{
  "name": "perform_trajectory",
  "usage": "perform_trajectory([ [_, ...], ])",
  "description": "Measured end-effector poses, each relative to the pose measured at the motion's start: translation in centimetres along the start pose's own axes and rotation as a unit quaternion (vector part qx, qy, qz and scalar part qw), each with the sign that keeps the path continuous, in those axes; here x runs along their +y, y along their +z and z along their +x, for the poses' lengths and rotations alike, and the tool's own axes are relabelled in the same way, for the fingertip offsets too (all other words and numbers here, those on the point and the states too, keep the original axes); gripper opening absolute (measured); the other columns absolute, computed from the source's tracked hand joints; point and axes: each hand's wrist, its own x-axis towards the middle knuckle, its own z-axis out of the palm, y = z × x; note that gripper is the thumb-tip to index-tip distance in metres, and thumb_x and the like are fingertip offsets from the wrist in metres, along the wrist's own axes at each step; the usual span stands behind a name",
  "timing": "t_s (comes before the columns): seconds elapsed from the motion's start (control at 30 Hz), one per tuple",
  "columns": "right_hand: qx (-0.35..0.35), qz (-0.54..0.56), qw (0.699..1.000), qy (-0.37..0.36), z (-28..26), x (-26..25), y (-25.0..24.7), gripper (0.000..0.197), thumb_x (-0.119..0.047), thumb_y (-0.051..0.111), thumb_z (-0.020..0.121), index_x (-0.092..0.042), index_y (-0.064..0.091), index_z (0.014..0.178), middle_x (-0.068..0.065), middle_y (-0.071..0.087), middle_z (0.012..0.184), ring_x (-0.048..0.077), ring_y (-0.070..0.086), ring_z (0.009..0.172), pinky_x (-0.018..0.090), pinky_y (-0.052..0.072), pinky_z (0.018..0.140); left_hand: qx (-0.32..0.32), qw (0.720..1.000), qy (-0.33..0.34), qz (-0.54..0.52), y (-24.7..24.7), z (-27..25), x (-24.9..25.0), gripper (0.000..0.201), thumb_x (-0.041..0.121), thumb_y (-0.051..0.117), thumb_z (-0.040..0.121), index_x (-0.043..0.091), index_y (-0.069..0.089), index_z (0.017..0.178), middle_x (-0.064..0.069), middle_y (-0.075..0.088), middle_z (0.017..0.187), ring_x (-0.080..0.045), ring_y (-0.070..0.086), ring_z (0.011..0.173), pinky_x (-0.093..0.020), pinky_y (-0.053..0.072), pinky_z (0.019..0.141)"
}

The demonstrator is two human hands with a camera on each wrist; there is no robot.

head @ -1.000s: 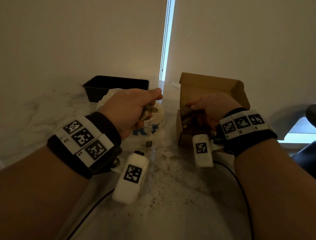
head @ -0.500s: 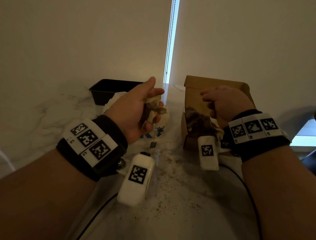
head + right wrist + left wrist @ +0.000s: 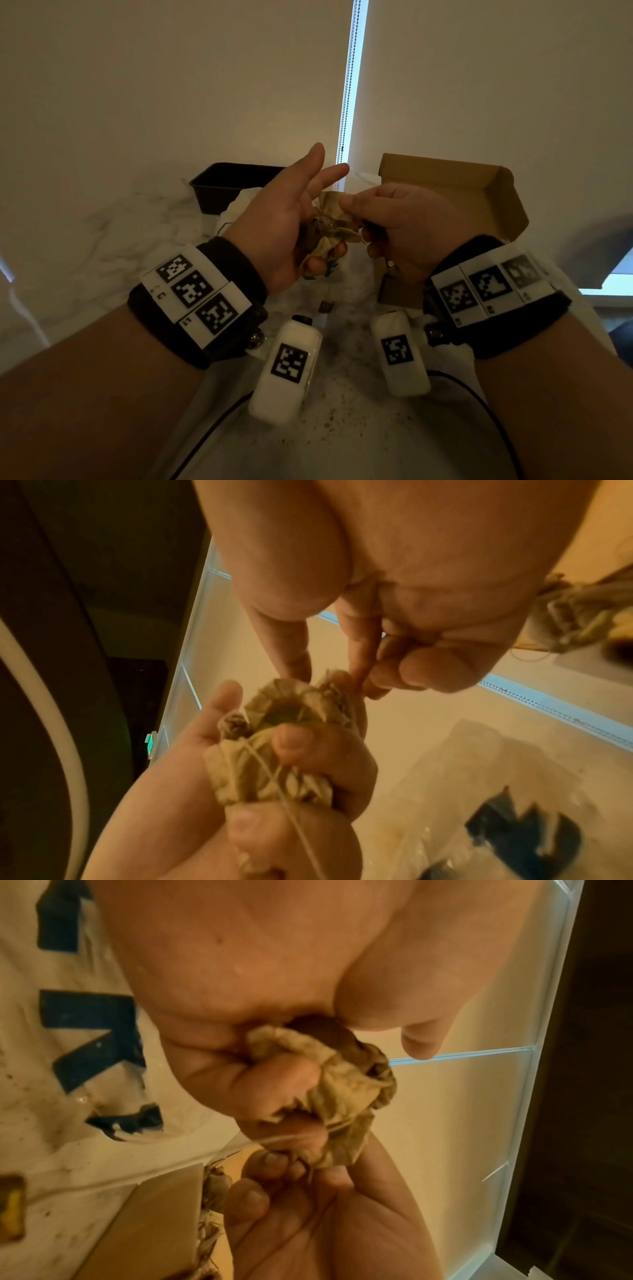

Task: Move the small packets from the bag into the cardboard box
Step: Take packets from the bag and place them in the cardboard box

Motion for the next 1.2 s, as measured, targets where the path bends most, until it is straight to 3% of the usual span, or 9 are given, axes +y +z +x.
perform_trajectory([
  [0.13, 0.031, -0.01, 0.999, -0.008, -0.1, -0.1, 0.2, 0.015, -0.026, 0.069, 0.086, -0.012, 0.071, 0.081, 0.002, 0.061, 0.068, 0.011, 0.051, 0.058, 0.022, 0.045, 0.048, -0.015, 1.0, 0.005, 0.007, 0.2, 0.0, -0.1, 0.06, 0.07, 0.036, 0.092, 0.039, 0.052, 0.141, -0.014, 0.067, 0.099, -0.022, 0.052, 0.06, -0.021, 0.034, 0.042],
  [0.23, 0.054, 0.012, 0.998, 0.005, 0.1, -0.2, -0.2, 0.013, -0.024, 0.068, 0.087, -0.016, 0.068, 0.077, 0.0, 0.061, 0.069, 0.011, 0.053, 0.061, 0.026, 0.045, 0.052, -0.01, 1.0, 0.003, 0.024, 0.0, 0.3, -0.3, 0.046, 0.064, 0.049, 0.09, 0.032, 0.067, 0.118, -0.015, 0.064, 0.094, -0.021, 0.053, 0.058, -0.019, 0.031, 0.041],
  [0.33, 0.053, 0.069, 0.996, 0.016, 0.4, -0.1, -0.5, 0.011, -0.02, 0.065, 0.09, -0.013, 0.065, 0.082, 0.003, 0.064, 0.075, 0.013, 0.058, 0.066, 0.028, 0.047, 0.057, 0.022, 0.997, 0.013, 0.071, -0.4, 0.8, -0.7, 0.042, 0.047, 0.055, 0.097, 0.02, 0.06, 0.129, -0.009, 0.065, 0.088, -0.015, 0.055, 0.057, -0.019, 0.033, 0.039],
  [0.47, 0.048, 0.132, 0.99, 0.014, 0.5, 0.0, -0.5, 0.002, -0.011, 0.063, 0.091, -0.009, 0.064, 0.091, 0.005, 0.069, 0.076, 0.013, 0.063, 0.062, 0.027, 0.05, 0.055, 0.077, 0.989, 0.008, 0.126, -0.8, 1.3, -1.1, 0.021, 0.034, 0.057, 0.1, 0.017, 0.069, 0.104, -0.002, 0.068, 0.082, -0.013, 0.056, 0.061, -0.02, 0.037, 0.04],
  [0.67, 0.041, 0.158, 0.987, 0.004, 0.6, 0.0, -0.4, 0.016, -0.002, 0.06, 0.091, -0.002, 0.064, 0.107, 0.01, 0.07, 0.082, 0.013, 0.064, 0.061, 0.026, 0.052, 0.052, 0.111, 0.984, 0.016, 0.139, -1.0, 1.7, -1.2, 0.015, 0.031, 0.062, 0.098, 0.018, 0.068, 0.094, -0.001, 0.067, 0.077, -0.013, 0.055, 0.058, -0.02, 0.036, 0.04],
  [0.93, 0.035, 0.126, 0.991, -0.017, 0.6, -0.1, -0.6, 0.016, 0.001, 0.063, 0.088, -0.012, 0.065, 0.097, 0.008, 0.069, 0.082, 0.013, 0.063, 0.059, 0.025, 0.052, 0.052, 0.133, 0.982, 0.029, 0.127, -1.1, 1.7, -1.1, 0.016, 0.031, 0.063, 0.097, 0.018, 0.071, 0.097, -0.006, 0.067, 0.081, -0.013, 0.057, 0.06, -0.02, 0.037, 0.041],
  [1.1, 0.038, 0.133, 0.99, -0.022, 0.7, 0.0, -0.5, 0.025, 0.0, 0.07, 0.082, -0.015, 0.06, 0.099, 0.014, 0.07, 0.099, 0.029, 0.069, 0.084, 0.033, 0.056, 0.062, 0.138, 0.984, 0.032, 0.111, -1.1, 1.7, -1.0, 0.017, 0.028, 0.063, 0.097, 0.013, 0.07, 0.101, -0.007, 0.066, 0.081, -0.013, 0.055, 0.059, -0.021, 0.037, 0.04],
  [1.2, 0.052, 0.151, 0.987, -0.036, 0.8, 0.2, -0.5, 0.034, 0.008, 0.07, 0.078, -0.015, 0.05, 0.09, 0.014, 0.064, 0.092, 0.03, 0.067, 0.082, 0.036, 0.055, 0.061, 0.136, 0.985, 0.029, 0.097, -1.1, 1.7, -1.0, 0.016, 0.029, 0.063, 0.097, 0.014, 0.07, 0.1, -0.008, 0.066, 0.08, -0.013, 0.055, 0.059, -0.021, 0.036, 0.039],
])
